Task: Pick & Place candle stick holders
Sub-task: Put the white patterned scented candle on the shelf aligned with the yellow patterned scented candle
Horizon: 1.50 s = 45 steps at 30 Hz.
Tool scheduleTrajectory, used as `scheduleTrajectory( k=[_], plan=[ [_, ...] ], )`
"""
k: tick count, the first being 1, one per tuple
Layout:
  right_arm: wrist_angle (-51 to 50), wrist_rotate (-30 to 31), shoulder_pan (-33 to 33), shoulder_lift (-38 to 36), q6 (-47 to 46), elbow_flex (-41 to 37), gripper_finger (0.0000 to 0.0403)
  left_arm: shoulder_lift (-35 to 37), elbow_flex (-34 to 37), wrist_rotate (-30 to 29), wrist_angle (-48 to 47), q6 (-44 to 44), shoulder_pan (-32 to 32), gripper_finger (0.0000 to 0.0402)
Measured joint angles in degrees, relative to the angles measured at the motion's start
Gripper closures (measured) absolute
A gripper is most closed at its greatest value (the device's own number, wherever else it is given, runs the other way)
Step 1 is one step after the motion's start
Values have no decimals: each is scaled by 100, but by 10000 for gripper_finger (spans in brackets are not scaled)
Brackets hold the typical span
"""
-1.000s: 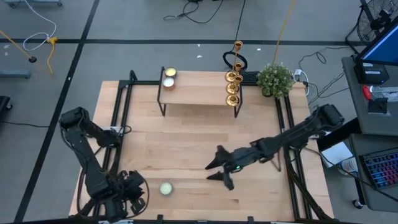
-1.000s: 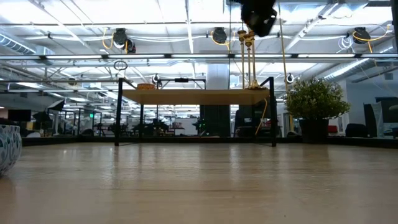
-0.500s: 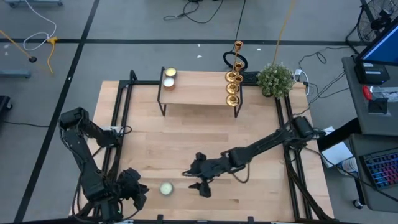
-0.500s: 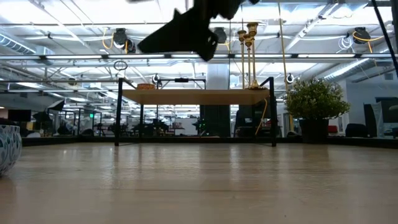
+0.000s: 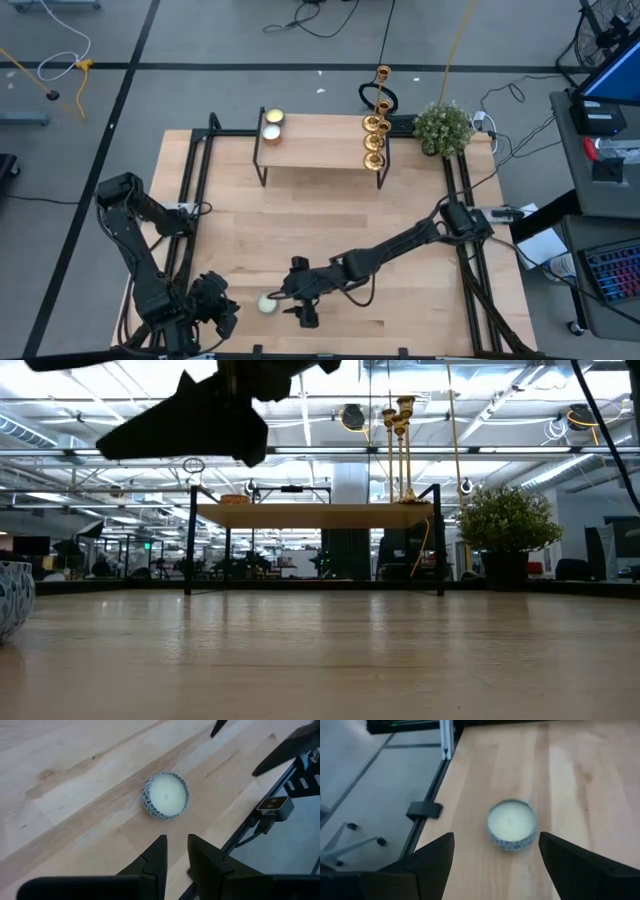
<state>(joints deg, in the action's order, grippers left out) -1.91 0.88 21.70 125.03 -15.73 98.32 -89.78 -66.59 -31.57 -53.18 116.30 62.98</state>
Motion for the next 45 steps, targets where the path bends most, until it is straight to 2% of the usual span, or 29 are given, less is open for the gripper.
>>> scheduleTrajectory(
  k=[5, 13, 29, 33, 40, 45],
  plan=[
    [-407, -103, -99, 257, -8, 321, 112, 0, 0, -2, 56, -36, 0, 321],
    [-400, -116, -148, 621, 79, 802, 112, 0, 0, -41, 34, -113, 2, 321],
    [-312, -104, -230, 618, 147, 824, 112, 0, 0, -46, 27, -243, 4, 321],
    [-315, -313, -226, 617, -79, 824, 112, 0, 0, -82, 57, -383, 4, 321],
    [-918, -826, -225, -171, -502, 824, 112, 0, 0, -307, 309, -803, -14, 321],
    [-1840, -841, -247, -928, -408, 822, 118, 0, 0, -306, 345, -1156, -136, 321]
  ],
)
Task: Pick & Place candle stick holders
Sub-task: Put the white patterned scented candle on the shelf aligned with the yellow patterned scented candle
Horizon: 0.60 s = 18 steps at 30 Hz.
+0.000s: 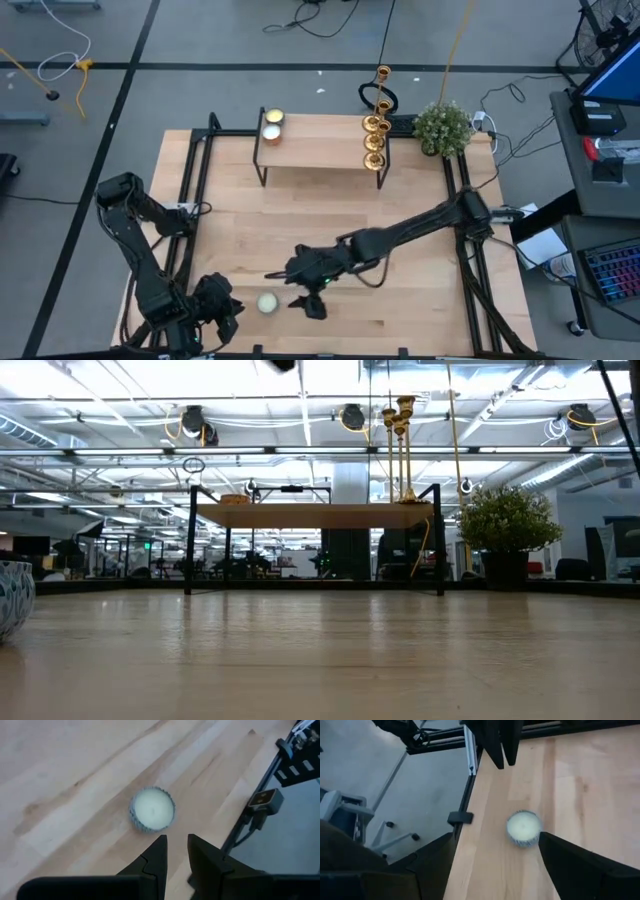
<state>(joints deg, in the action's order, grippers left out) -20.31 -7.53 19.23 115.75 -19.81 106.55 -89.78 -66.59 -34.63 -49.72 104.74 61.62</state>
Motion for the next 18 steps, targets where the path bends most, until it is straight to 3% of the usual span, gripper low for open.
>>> scheduleTrajectory(
  k=[4, 9, 15, 18],
  plan=[
    [-606, 181, -3, -592, -39, -3, 151, 0, 0, 2, 48, -412, -187, 321],
    [-1473, 867, 173, -1148, -209, -5, 239, 0, 0, 227, 496, -1517, -453, 321],
    [-2241, 1682, 510, -1612, -492, -5, 383, 0, 0, 1198, 1320, -3564, -789, 321],
    [-2593, 2254, 709, -1712, -787, -7, 393, 0, 0, 1853, 1384, -4278, -967, 321]
  ],
)
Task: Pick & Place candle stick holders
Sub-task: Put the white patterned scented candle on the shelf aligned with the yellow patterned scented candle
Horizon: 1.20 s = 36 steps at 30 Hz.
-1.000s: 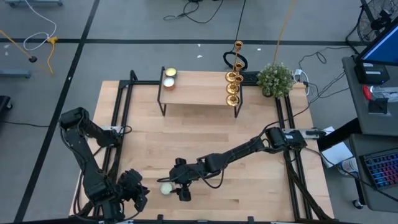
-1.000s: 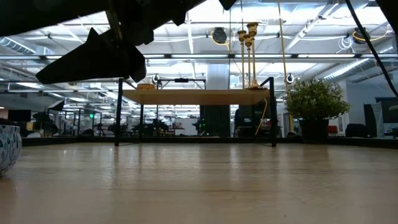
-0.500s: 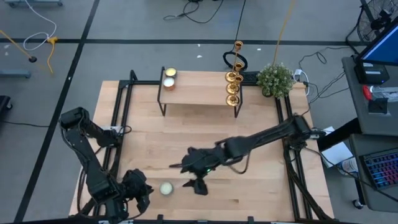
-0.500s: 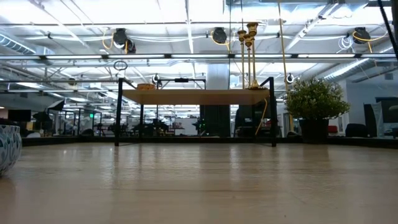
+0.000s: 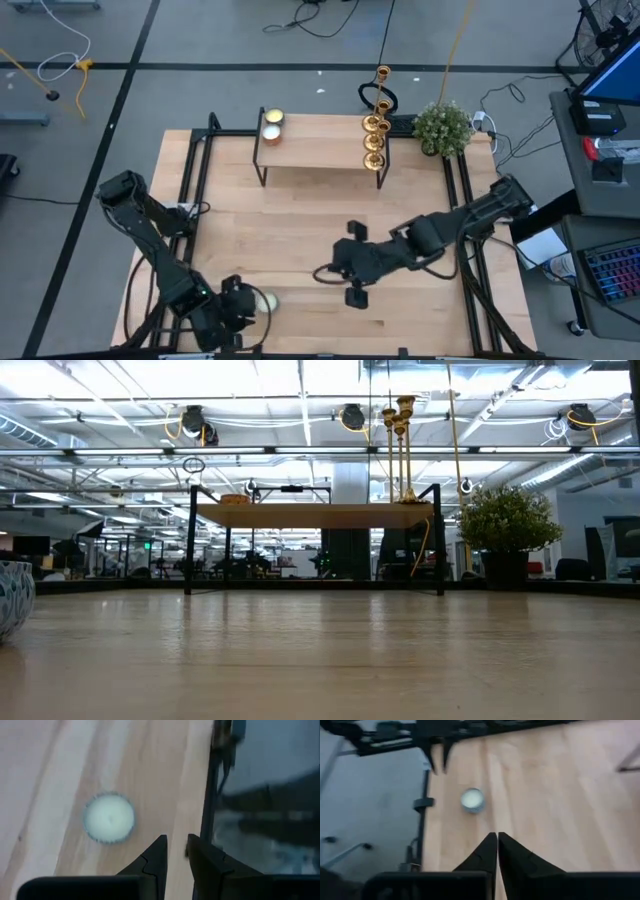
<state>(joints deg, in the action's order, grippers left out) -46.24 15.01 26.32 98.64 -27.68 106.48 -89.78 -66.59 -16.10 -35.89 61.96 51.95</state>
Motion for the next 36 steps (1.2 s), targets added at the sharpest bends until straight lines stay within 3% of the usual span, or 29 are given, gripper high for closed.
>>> scheduleTrajectory(
  k=[6, 9, 14, 19, 23, 28, 36],
  plan=[
    [-1029, 1074, 373, -90, -785, 0, 401, 0, 0, 1419, -256, -1066, -566, 318],
    [-1368, 1353, 546, -90, -1113, 0, 401, 0, 0, 2051, -168, -1450, -967, 296],
    [-1721, 1662, 772, -90, -1598, 0, 402, 0, 0, 2436, -3, -1930, -1488, 199],
    [-2346, 2016, 985, -251, -2266, -4, 402, 0, 0, 2223, -238, -2545, -1735, 86],
    [-2872, 2498, 1171, -498, -2758, -4, 402, -112, -2, 2188, -372, -3249, -1810, 33],
    [-3073, 3003, 1317, -914, -3170, -142, 402, -434, -2, 2099, -583, -3721, -1809, 23],
    [-2287, 3128, 1356, -1506, -3595, -1257, 403, -805, -3, 2558, -739, -4014, -1806, 56]
  ],
)
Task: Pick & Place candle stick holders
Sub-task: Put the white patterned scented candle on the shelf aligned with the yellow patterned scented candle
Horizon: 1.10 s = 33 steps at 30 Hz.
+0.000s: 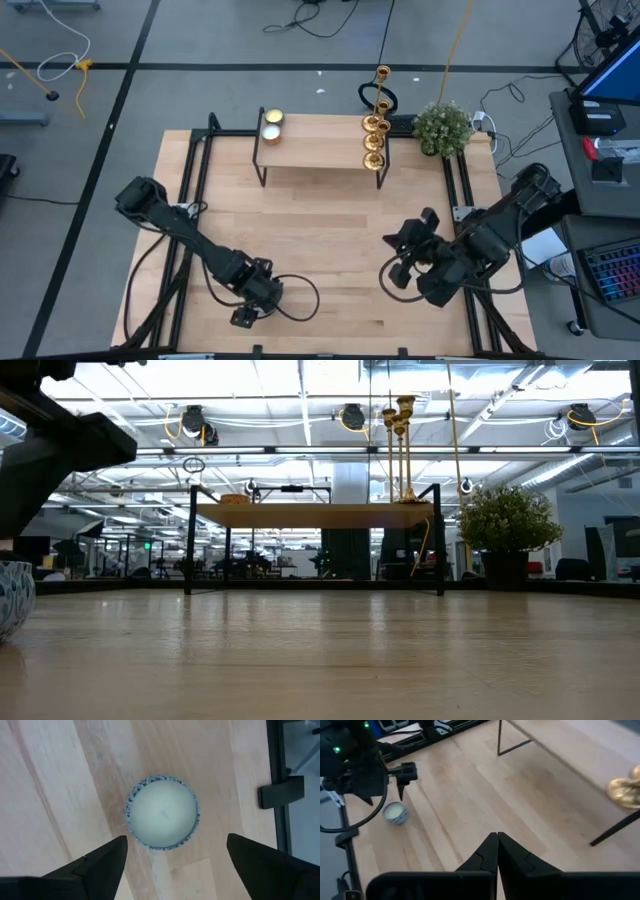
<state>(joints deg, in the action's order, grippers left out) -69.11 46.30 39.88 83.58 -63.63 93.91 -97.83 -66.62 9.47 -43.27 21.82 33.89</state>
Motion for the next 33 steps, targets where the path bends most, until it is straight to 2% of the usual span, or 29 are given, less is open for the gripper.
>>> scheduleTrajectory(
  k=[7, 13, 16, 20, 24, 26, 29, 33],
  plan=[
    [1564, -244, -37, -302, 264, -1077, 403, -2, -34, -357, 2, 5, -59, 73],
    [2222, -445, -131, -335, 589, -1272, 403, 1, -34, -437, -17, 549, -284, 74],
    [2404, -446, -191, -335, 699, -1272, 403, 1, -34, -104, -116, 1704, -468, 76],
    [2577, -440, -205, -335, 826, -1272, 403, 0, -34, 553, -3, 3731, -702, 84],
    [2671, -464, -201, -335, 1004, -1272, 403, 1, -34, 1148, 185, 5269, -871, 95],
    [2763, -595, -201, -354, 1160, -1272, 403, 1, -34, 1192, 209, 6080, -905, 101],
    [2827, -842, -205, -419, 1387, -1272, 403, 1, -34, 948, 330, 7108, -911, 112],
    [2816, -973, -199, -520, 1715, -1272, 403, 1, -34, 702, 482, 8026, -918, 129]
  ],
)
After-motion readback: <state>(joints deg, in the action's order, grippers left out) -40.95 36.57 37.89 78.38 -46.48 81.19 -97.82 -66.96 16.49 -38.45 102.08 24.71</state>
